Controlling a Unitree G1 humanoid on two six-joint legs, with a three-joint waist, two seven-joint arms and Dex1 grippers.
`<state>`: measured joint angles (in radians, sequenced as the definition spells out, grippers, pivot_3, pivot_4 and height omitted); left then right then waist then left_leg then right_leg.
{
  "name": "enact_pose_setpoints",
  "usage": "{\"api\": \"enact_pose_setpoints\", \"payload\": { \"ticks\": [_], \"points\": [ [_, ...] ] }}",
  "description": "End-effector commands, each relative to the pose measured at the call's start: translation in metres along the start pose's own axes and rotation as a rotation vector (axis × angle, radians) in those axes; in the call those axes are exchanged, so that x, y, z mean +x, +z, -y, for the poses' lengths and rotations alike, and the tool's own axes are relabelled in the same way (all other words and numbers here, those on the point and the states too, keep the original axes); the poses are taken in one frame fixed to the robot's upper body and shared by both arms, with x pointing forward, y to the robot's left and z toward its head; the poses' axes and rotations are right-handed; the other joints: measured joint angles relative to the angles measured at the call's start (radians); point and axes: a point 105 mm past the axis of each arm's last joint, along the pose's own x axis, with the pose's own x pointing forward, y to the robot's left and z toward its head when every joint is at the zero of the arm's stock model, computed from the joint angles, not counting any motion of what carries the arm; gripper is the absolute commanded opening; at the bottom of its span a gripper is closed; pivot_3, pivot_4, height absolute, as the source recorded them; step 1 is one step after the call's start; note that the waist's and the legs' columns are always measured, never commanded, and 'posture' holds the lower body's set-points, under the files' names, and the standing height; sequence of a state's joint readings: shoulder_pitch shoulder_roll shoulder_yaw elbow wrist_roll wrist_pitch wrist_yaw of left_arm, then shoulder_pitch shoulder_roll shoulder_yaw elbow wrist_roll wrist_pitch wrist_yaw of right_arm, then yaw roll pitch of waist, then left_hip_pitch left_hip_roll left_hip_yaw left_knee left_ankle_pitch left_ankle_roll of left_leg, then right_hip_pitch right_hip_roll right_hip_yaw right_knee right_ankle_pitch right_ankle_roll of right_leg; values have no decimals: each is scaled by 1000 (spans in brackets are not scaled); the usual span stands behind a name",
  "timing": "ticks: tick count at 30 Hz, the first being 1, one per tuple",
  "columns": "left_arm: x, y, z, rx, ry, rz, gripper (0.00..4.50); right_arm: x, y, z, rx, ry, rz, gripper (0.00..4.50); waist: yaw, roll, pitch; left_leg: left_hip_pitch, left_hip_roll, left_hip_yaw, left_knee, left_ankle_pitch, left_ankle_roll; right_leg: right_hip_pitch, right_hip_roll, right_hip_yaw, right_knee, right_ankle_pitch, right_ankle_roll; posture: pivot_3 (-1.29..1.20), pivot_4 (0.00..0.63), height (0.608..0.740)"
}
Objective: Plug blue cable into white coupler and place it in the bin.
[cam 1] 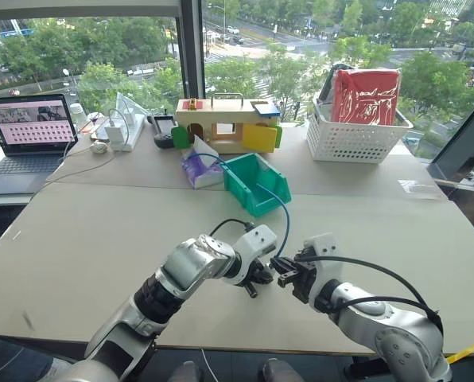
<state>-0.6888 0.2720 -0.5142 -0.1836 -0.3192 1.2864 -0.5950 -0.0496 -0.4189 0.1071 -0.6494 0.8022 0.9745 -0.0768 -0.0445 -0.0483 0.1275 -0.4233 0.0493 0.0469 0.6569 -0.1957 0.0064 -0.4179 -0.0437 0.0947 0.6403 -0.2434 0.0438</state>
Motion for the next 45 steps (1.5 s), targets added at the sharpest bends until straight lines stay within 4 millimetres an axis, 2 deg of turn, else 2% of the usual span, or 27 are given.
{"api": "enact_pose_setpoints", "payload": {
  "ticks": [1,3,5,7,8,11,14,15,16,18,20,22,24,26,28,31,34,38,39,42,45],
  "points": [
    [-14,36,11,114,-15,161,623,-1,-96,4,134,-11,-393,0,0,0,-3,0,0,0,0,0,0,0,0,0,0,0,-1,0,150,737],
    [-14,34,10,119,-14,159,623,2,-80,5,171,-13,-306,0,0,-1,-4,1,0,0,-1,0,0,0,0,0,0,-3,-4,0,150,737],
    [-13,30,9,119,-14,157,623,3,-57,15,164,-48,-196,0,0,0,-5,1,0,0,-2,0,0,0,0,0,0,-3,-5,0,150,737],
    [-12,28,8,121,-14,157,1626,2,-41,21,168,-70,-120,0,1,0,-5,1,0,0,-3,0,0,-1,0,1,0,-3,-5,0,150,737],
    [-12,26,7,125,-16,155,1832,0,-33,24,184,-80,-83,0,2,-1,-5,0,0,0,-3,0,0,-1,0,1,0,-3,-5,0,150,737],
    [-11,21,7,126,-32,167,2883,-13,1,40,209,-138,70,0,2,0,-4,0,0,1,-3,0,0,-1,0,1,0,-3,-5,0,150,737],
    [-15,12,2,167,-25,219,4077,-30,37,58,242,-199,241,0,2,5,-1,-1,0,1,-3,0,0,-3,0,2,0,-3,-4,0,150,737],
    [-18,9,1,159,-38,254,4358,-35,48,61,249,-204,290,0,1,7,0,-2,-1,2,-3,0,0,-4,-1,2,0,-2,-3,0,150,737],
    [-21,3,0,159,-52,273,4450,-38,60,63,257,-203,337,0,0,9,2,-2,-1,2,-3,0,0,-4,-1,3,0,-2,-3,0,150,737],
    [-26,-5,0,186,-72,293,4450,-40,74,63,263,-191,383,0,-1,9,4,-2,0,2,-4,0,0,-5,0,4,0,0,0,0,150,737],
    [-31,-4,1,179,-85,364,4450,-37,92,62,248,-159,420,0,1,10,6,-2,0,2,-5,0,0,-5,0,2,0,0,-1,0,150,737],
    [-38,-2,-7,206,-29,452,4450,-28,120,60,215,-110,473,0,-1,14,9,-2,0,3,-6,0,0,-6,0,3,0,0,-1,0,150,737],
    [-44,-1,-16,212,48,537,4450,-17,142,60,185,-71,495,0,-1,16,13,-2,-1,5,-6,0,0,-6,0,5,0,1,0,0,150,737],
    [-45,-2,-21,179,71,567,4450,-6,153,60,158,-52,486,0,1,15,13,-2,-1,6,-6,0,0,-5,-1,4,-1,3,-3,0,150,737],
    [-52,1,-32,135,168,642,4450,21,170,62,30,-39,443,0,4,15,13,-2,-1,5,-6,0,0,-5,0,3,-1,4,-6,0,150,737],
    [-58,6,-41,89,268,722,4450,51,180,63,-82,-9,390,0,1,16,14,-3,-1,7,-5,0,0,-6,-1,4,-2,5,-5,0,150,737],
    [-61,9,-46,73,365,745,4450,84,181,68,-214,-10,327,0,1,16,14,-4,-1,6,-6,0,0,-5,-1,2,-5,5,-5,0,150,737],
    [-63,8,-48,40,414,748,4450,104,187,78,-311,-36,309,0,4,16,14,-7,-1,6,-8,0,0,-6,-1,1,-9,6,-4,0,150,737],
    [-64,7,-48,37,420,748,4483,107,189,78,-313,-33,311,451,5,16,15,-7,-1,6,-8,0,0,-7,-1,1,-9,6,-4,0,150,737],
    [-66,4,-50,16,447,747,4500,110,199,74,-329,-1,332,1235,4,16,15,-9,-2,6,-9,0,0,-7,-2,1,-10,7,-4,0,150,737],
    [-70,4,-51,6,456,756,4500,101,217,71,-319,26,397,2176,3,16,15,-9,-1,6,-11,0,-1,-8,-2,1,-10,7,-4,0,150,737]
  ]
}}
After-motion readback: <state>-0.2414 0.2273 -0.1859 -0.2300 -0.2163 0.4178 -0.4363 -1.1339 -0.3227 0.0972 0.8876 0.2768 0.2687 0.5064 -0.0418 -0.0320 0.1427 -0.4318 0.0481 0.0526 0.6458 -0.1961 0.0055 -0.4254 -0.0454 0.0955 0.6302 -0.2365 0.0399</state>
